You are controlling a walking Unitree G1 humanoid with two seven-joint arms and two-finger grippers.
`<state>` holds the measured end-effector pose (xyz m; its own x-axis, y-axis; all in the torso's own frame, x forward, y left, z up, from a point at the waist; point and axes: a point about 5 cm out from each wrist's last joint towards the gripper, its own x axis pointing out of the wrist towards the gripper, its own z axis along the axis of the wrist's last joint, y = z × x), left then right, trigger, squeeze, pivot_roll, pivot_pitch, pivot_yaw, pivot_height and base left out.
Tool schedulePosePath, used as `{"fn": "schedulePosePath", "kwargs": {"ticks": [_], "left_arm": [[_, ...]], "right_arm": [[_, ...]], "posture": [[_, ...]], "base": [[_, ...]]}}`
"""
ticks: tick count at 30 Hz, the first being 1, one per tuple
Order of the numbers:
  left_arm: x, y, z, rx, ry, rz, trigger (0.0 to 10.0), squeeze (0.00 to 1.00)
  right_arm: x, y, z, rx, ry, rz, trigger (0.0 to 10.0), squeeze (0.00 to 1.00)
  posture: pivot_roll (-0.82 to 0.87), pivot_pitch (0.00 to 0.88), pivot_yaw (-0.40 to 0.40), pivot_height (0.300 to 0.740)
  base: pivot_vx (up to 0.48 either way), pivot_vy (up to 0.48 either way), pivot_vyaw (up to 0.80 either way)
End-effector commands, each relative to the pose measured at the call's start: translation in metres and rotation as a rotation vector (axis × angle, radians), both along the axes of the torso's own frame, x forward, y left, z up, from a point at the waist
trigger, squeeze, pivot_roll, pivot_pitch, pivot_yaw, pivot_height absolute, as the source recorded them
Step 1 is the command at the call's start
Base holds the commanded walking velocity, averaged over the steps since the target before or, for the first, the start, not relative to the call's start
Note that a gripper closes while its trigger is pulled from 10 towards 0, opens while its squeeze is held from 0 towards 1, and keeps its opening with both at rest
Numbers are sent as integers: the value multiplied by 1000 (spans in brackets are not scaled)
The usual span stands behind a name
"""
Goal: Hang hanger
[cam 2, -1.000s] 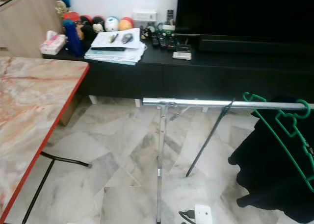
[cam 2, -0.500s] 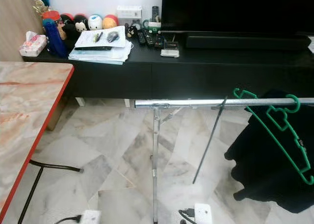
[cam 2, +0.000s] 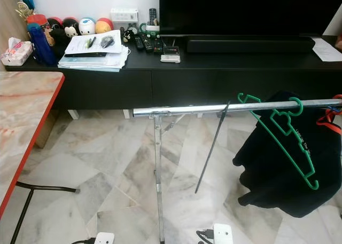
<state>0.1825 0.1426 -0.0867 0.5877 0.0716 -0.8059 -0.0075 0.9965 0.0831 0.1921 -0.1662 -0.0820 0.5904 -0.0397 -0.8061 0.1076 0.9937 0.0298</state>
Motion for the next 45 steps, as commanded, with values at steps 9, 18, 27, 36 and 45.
{"fn": "schedulePosePath", "kwargs": {"ticks": [9,18,27,36,45], "left_arm": [[-18,9,-7,64,40,115,10000,0],[-18,7,-8,22,48,107,10000,0],[-33,76,0,68,-92,112,10000,0],[-24,87,9,49,-192,128,10000,0],[-52,88,-5,30,-35,96,10000,0]], "right_arm": [[-6,4,-3,19,4,-17,10000,0],[-6,4,-3,20,-1,-21,10000,0],[-4,5,-2,22,-5,-27,10000,0],[-2,8,-1,29,-17,-44,10000,0],[-2,9,-1,35,-19,-59,10000,0]], "posture": [[28,165,-33,740],[43,145,-37,740],[57,103,-30,740],[62,62,-15,740],[59,25,-7,740]], "base": [[0,0,0],[0,0,0],[0,0,0],[0,0,0],[0,0,0]]}}
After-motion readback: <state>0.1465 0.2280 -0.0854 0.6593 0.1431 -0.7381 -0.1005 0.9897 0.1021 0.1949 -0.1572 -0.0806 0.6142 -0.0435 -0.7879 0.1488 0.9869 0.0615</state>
